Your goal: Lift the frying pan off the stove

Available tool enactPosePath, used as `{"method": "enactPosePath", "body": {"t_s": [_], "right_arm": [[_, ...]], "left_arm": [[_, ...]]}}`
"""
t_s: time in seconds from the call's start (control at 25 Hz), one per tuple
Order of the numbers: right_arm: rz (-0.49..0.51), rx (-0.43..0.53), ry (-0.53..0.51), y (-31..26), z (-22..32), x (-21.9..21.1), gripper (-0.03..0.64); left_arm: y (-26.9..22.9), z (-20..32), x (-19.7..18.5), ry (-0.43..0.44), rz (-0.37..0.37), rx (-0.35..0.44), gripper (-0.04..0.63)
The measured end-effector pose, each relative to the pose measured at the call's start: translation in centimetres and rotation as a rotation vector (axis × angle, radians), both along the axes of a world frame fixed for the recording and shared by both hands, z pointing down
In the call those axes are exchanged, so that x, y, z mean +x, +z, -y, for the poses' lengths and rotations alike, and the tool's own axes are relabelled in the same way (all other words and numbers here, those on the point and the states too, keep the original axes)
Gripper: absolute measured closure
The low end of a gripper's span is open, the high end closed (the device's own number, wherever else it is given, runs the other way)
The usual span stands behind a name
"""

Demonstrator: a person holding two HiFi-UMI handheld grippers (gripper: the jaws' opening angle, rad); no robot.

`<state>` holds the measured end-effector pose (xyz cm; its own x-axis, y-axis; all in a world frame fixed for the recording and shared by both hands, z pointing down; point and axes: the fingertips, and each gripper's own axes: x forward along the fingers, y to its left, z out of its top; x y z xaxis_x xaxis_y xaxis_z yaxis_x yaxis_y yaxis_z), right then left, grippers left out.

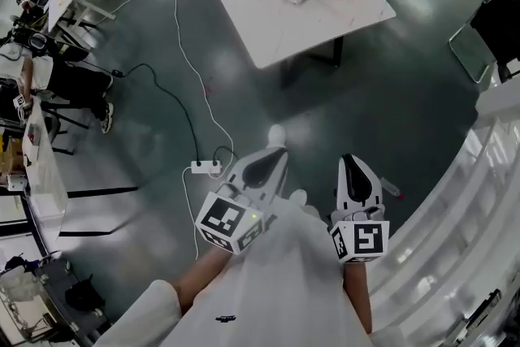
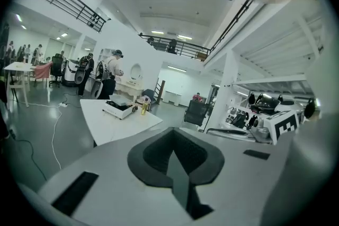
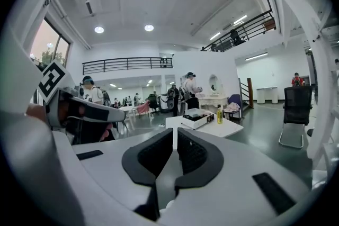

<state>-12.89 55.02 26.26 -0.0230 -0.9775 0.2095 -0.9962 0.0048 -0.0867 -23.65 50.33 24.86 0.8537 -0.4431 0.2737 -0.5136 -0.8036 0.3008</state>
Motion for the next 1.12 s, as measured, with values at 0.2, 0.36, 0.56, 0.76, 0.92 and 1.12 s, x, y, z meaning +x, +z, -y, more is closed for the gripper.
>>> {"method": "enactPosePath", "body": {"t_s": [0.2,0.36,0.56,0.76,0.92,1.12], "right_arm": [[-0.013,-0.013,-0.004,0.8,5.5,1.4,0.615],[-0.019,-0.029,0.02,0.9,11.7,4.1,0.615],[-0.044,-0.057,0.046,-0.1,19.8,7.4,0.615],[-0.035,-0.084,0.108,-0.3,28.0,10.8,0.615],[-0.042,-0.088,0.123,-0.2,34.2,12.5,0.615],[-0.051,-0.09,0.132,-0.3,39.5,14.6,0.615]], "left_arm": [[1.0,5.8,1.8,0.005,-0.014,-0.015,0.595],[1.1,12.5,4.7,0.02,-0.031,-0.024,0.595],[0.6,20.8,8.2,0.07,-0.04,-0.056,0.594],[0.1,28.9,11.2,0.121,-0.058,-0.072,0.594],[0.4,35.1,12.5,0.125,-0.077,-0.09,0.594],[0.7,40.2,14.4,0.137,-0.081,-0.091,0.595]]}}
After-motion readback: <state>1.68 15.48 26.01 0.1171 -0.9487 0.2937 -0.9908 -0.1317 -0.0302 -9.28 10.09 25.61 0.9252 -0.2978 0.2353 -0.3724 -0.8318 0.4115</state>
